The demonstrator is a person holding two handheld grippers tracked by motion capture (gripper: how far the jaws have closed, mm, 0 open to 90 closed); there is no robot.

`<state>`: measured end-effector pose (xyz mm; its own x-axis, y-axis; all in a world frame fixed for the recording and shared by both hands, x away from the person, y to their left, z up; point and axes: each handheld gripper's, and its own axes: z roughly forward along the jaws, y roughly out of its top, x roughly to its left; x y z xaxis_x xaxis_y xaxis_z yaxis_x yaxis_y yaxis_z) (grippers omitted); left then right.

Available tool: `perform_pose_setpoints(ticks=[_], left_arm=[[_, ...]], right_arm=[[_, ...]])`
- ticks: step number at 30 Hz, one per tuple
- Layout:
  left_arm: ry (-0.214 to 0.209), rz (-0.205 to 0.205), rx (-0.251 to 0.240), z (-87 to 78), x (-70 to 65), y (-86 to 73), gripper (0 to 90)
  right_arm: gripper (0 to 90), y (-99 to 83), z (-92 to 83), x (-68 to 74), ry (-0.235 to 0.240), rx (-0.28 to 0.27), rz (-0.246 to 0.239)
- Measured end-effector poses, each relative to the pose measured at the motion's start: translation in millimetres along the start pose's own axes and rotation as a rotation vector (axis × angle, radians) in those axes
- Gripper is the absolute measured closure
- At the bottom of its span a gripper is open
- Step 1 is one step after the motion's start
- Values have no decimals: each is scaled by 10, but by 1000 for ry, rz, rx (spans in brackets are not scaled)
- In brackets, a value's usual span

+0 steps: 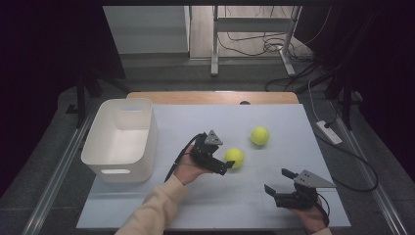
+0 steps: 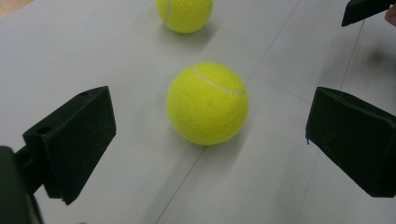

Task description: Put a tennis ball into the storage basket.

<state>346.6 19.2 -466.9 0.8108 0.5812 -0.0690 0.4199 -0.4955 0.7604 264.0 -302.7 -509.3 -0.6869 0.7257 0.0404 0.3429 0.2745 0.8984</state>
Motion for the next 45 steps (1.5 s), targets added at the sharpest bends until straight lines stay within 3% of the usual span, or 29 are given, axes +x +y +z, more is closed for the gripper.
perform_pose_setpoints(ticks=[11, 25, 45], left_arm=[[-18, -35, 17, 136, 55, 12, 24], [-14, -41, 49, 314, 104, 33, 25], [-58, -51, 91, 590, 88, 65, 25]], right_arm=[[95, -2, -5, -10, -6, 3, 2], [96, -6, 3, -10, -6, 7, -3], [96, -9, 3, -16, -5, 9, -4]])
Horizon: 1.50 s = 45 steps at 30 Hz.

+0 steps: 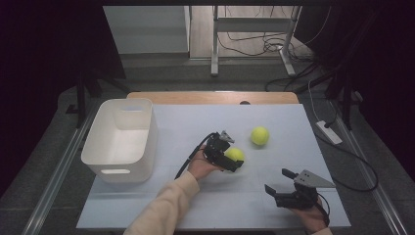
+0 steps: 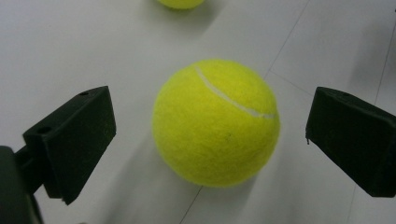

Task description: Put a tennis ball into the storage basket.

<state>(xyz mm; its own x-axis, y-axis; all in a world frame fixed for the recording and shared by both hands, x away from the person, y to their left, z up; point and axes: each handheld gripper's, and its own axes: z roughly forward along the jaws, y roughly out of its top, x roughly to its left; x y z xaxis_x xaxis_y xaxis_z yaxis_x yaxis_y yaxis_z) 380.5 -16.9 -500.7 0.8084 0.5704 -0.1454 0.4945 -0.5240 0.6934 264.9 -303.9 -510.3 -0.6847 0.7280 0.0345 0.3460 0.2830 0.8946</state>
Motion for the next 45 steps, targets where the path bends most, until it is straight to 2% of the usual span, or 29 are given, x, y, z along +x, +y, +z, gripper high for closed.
perform_pose_setpoints(ticks=[6, 12, 14, 17, 20, 28, 31, 45], left_arm=[[0, -11, 17, 72, 23, -5, 28], [-3, -3, 33, 144, 41, -28, 55], [-10, 8, 35, 156, 38, -33, 86], [-25, 15, 43, 173, 44, -41, 192], [-45, 5, 33, 169, 48, -45, 260], [-18, 14, 39, 126, 46, -40, 270], [-21, 6, 16, 83, 54, -42, 271], [-9, 27, -41, -115, 4, -36, 271]], right_arm=[[96, -1, 3, -1, -1, 0, 0], [96, -1, 2, -3, 0, 0, 1], [96, -2, 3, -4, -1, 1, 0], [96, -3, 1, -5, -2, 1, 2], [96, -5, -2, -5, -4, 0, 1], [97, -6, -2, -7, -7, 2, 0], [96, -6, -1, -7, -7, 2, 0], [96, -5, -2, -6, -5, 0, 2]])
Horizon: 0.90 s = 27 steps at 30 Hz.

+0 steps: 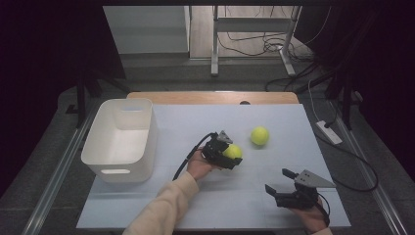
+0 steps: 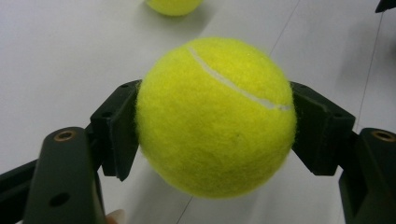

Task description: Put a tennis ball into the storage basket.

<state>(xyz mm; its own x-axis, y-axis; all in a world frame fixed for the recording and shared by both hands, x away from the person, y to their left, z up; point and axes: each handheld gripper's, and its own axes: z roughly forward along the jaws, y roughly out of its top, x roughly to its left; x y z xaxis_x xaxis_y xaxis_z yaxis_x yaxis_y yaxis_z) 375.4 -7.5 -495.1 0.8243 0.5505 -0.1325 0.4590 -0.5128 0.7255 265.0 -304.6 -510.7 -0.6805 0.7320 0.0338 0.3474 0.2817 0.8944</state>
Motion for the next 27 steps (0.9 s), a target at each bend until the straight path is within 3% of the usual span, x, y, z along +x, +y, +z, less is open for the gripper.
perform_pose_setpoints(ticks=[27], left_arm=[[51, 15, -61, -258, -6, -73, 271]], right_arm=[[97, 3, 2, 2, -3, 2, -2]])
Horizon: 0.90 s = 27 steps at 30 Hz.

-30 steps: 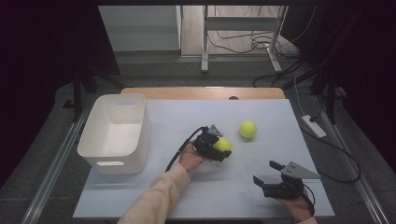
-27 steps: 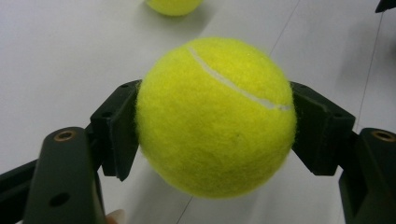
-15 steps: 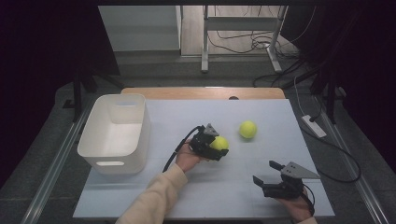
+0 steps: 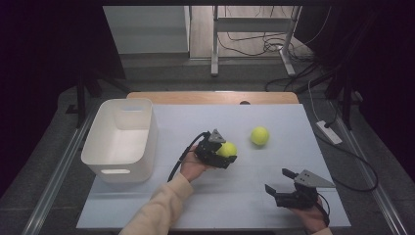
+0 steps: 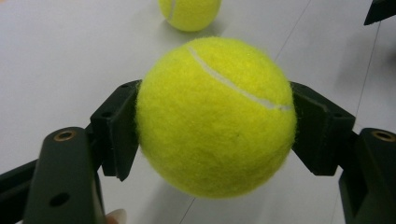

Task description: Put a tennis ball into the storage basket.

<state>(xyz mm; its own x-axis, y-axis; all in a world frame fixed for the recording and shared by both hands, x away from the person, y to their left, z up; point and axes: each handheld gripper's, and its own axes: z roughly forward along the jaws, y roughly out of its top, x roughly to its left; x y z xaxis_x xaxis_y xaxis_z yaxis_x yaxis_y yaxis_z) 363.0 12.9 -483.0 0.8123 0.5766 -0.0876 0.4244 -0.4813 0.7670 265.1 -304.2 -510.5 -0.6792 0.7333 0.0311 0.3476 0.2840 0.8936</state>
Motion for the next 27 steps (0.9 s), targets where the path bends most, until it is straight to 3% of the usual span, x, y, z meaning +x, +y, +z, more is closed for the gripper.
perform_pose_setpoints(ticks=[27], left_arm=[[14, 8, -84, -312, -29, -14, 271]], right_arm=[[97, 2, 3, 7, -3, -3, -3]])
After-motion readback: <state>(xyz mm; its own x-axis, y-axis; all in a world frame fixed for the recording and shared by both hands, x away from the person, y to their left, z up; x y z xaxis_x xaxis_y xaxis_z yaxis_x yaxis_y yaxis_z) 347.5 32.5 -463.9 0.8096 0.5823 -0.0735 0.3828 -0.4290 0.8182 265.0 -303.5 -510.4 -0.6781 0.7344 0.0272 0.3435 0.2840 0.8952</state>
